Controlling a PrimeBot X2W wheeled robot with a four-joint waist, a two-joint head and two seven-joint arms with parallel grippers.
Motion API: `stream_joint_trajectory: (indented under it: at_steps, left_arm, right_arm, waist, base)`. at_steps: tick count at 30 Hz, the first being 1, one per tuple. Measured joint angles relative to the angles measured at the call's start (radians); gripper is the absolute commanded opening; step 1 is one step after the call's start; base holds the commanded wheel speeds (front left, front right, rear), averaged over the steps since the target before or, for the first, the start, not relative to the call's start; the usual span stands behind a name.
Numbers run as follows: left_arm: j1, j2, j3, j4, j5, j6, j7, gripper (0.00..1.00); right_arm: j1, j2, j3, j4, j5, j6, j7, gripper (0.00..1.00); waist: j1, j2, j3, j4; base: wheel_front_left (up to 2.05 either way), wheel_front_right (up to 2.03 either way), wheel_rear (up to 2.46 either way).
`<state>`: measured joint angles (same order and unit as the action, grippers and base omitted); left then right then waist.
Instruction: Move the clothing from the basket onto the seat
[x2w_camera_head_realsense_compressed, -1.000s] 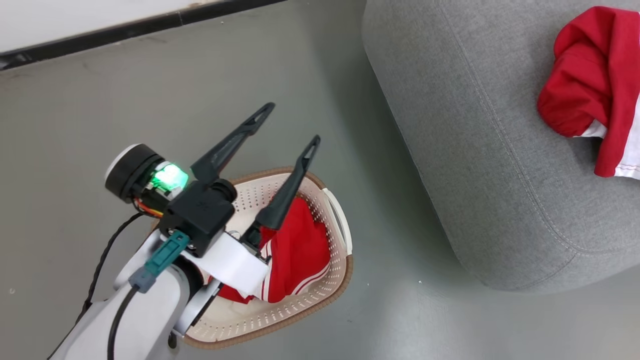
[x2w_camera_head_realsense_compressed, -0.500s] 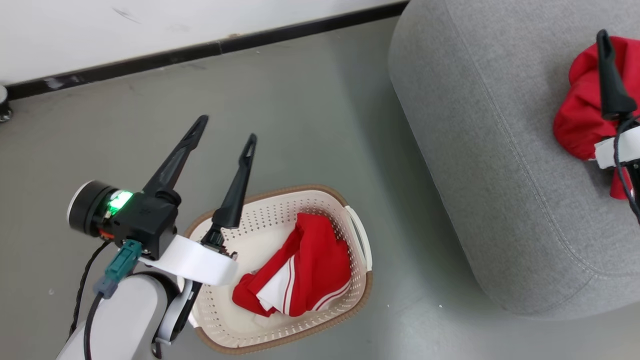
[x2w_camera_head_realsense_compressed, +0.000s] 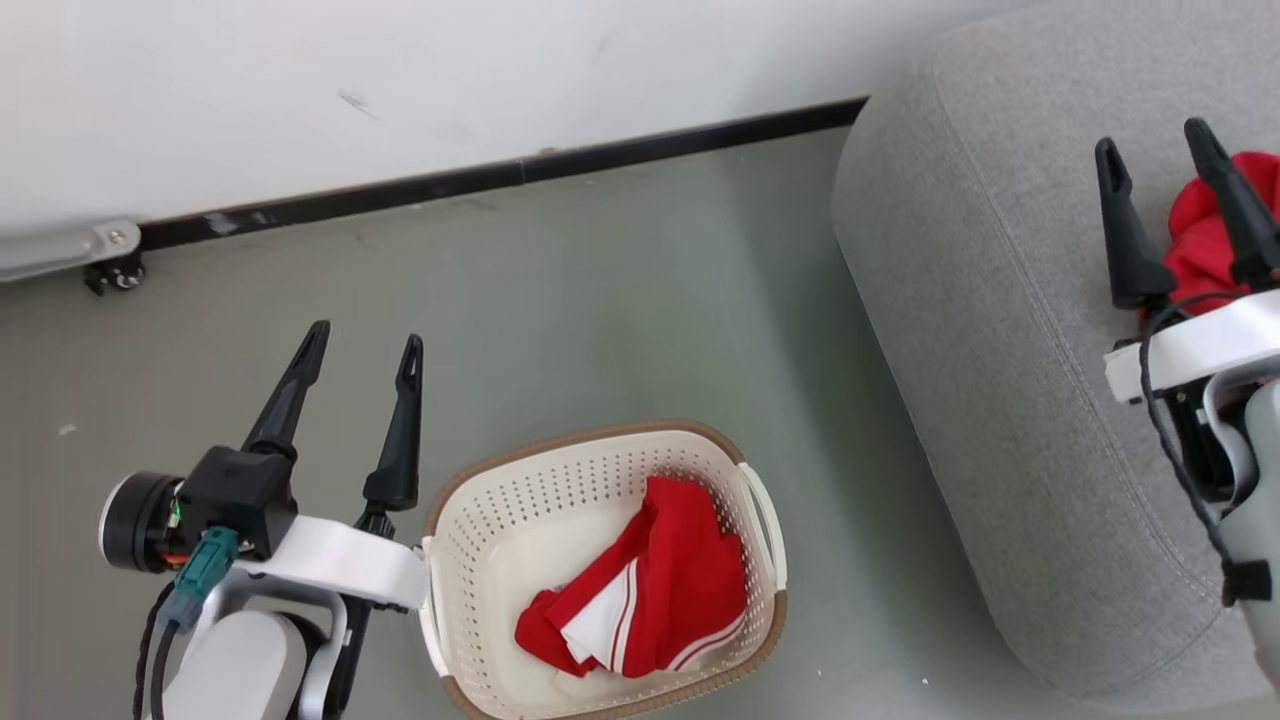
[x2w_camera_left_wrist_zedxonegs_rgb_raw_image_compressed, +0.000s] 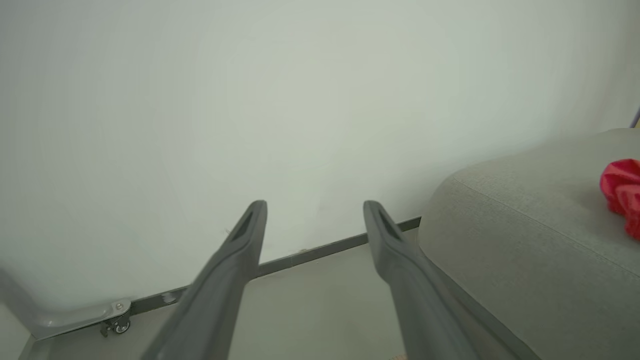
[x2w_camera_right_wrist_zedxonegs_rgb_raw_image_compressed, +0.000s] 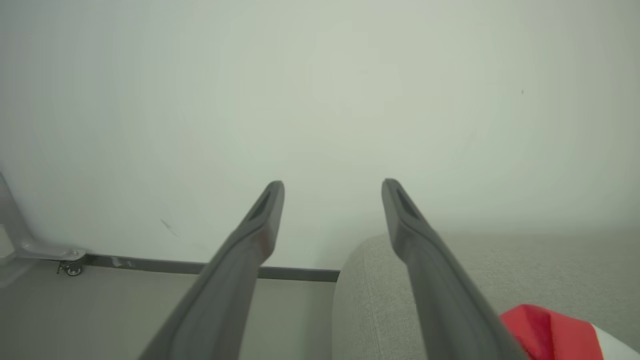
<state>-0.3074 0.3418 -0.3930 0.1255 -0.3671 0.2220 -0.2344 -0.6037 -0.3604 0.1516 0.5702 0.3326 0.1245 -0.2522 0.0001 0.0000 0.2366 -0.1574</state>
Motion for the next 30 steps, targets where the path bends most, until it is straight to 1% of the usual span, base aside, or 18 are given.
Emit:
stream_joint_trajectory:
  at_steps: [5, 17, 24, 30]
  left_arm:
    - [0.035, -0.017, 0.008, 0.010, -0.009, 0.016, -0.005, 1.00]
    - [0.108, -0.035, 0.013, 0.038, -0.010, 0.024, -0.012, 1.00]
    - [0.151, -0.047, 0.011, 0.052, -0.010, 0.034, -0.012, 1.00]
    - [0.191, -0.048, 0.014, 0.070, -0.008, 0.044, -0.013, 1.00]
  right_arm:
    - [0.058, 0.034, -0.027, -0.028, -0.010, 0.000, 0.000, 1.00]
    - [0.226, 0.106, -0.098, -0.083, -0.063, 0.000, 0.000, 1.00]
    - [0.334, 0.169, -0.090, -0.126, -0.098, 0.000, 0.000, 1.00]
    - [0.423, 0.193, -0.109, -0.148, -0.127, 0.000, 0.000, 1.00]
  waist:
    - [0.0000, 0.0000, -0.041, 0.022]
    - [-0.0001, 0.0000, -0.137, 0.061]
    - [-0.0001, 0.0000, -0.189, 0.079]
    - [-0.0002, 0.0000, -0.228, 0.093]
  base:
    - [0.00, 0.00, 0.00]
    - [0.00, 0.00, 0.00]
    - [0.00, 0.00, 0.00]
    - [0.00, 0.00, 0.00]
